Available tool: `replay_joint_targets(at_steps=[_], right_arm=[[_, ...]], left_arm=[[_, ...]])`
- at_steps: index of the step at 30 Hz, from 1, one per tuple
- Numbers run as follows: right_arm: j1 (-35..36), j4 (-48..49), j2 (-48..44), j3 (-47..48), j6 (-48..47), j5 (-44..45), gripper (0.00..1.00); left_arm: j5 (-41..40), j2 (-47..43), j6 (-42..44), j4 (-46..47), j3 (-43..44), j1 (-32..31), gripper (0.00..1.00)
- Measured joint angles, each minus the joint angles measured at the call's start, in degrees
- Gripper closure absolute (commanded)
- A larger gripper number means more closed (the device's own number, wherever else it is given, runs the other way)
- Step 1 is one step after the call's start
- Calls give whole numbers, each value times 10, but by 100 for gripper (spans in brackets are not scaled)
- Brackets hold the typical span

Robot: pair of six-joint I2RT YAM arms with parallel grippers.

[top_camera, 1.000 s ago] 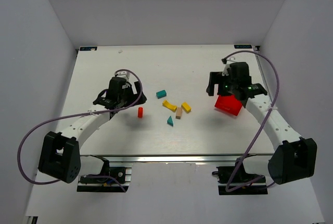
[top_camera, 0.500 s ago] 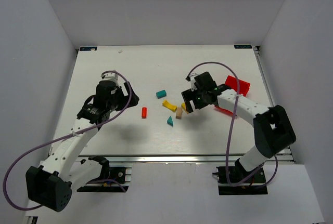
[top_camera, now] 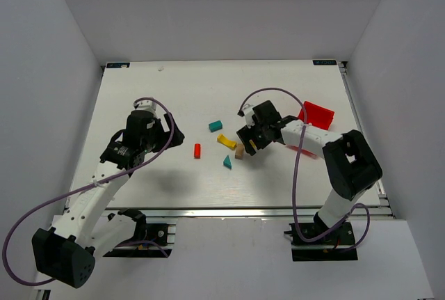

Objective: Build the wood block tower

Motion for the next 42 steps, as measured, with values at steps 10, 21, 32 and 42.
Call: replay_joint_targets(at_steps=[10, 21, 32, 42], right_arm=[[2, 31, 45, 8, -23, 4, 67], [2, 24, -29, -16, -38, 4, 89], [32, 89, -248, -66, -74, -182, 88], [83, 152, -246, -92, -86, -261, 87]], left_arm=[[1, 0, 2, -19, 4, 0, 2], [134, 1, 33, 4, 25, 0, 2], [382, 69, 1, 153, 23, -6, 2], [428, 96, -35, 232, 16, -46, 11]])
